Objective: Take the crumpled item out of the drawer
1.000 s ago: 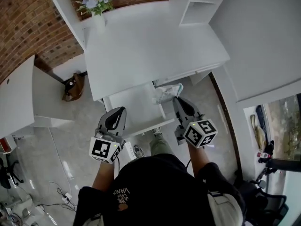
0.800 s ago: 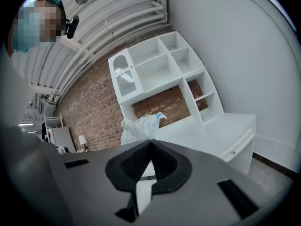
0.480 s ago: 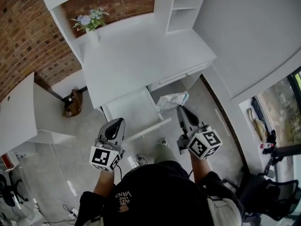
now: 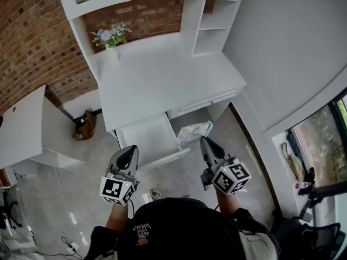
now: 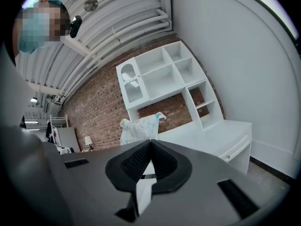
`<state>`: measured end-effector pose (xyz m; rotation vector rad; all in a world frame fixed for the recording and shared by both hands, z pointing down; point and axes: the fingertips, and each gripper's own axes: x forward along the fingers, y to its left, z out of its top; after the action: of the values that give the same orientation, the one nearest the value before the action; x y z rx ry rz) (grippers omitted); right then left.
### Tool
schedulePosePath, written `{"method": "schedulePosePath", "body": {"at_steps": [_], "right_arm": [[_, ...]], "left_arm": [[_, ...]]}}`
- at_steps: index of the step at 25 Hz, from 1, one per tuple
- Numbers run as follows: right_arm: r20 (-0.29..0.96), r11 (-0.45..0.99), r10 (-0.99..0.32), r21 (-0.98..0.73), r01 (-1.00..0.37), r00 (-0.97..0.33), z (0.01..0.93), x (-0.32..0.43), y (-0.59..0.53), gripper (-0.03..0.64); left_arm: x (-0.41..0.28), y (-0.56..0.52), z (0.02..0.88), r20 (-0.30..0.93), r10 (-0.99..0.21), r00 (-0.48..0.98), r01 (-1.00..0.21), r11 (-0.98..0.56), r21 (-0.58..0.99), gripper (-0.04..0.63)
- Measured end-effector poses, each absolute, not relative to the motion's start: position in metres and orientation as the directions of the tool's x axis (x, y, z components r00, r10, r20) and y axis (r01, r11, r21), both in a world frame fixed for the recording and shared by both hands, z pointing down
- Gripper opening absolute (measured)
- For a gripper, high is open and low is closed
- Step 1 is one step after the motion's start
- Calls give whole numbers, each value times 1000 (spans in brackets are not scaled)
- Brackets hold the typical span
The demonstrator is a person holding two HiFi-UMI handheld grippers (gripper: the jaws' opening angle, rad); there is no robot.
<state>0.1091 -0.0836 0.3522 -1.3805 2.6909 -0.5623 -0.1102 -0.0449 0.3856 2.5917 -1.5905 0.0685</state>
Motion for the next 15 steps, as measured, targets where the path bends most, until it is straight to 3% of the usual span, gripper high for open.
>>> {"method": "schedulePosePath", "body": {"at_steps": [15], "right_arm": [[108, 638, -703, -341, -690, -703, 348, 175, -61, 3]], "left_arm": [[-35, -4, 374, 85, -935, 344, -939, -342, 38, 6]]}}
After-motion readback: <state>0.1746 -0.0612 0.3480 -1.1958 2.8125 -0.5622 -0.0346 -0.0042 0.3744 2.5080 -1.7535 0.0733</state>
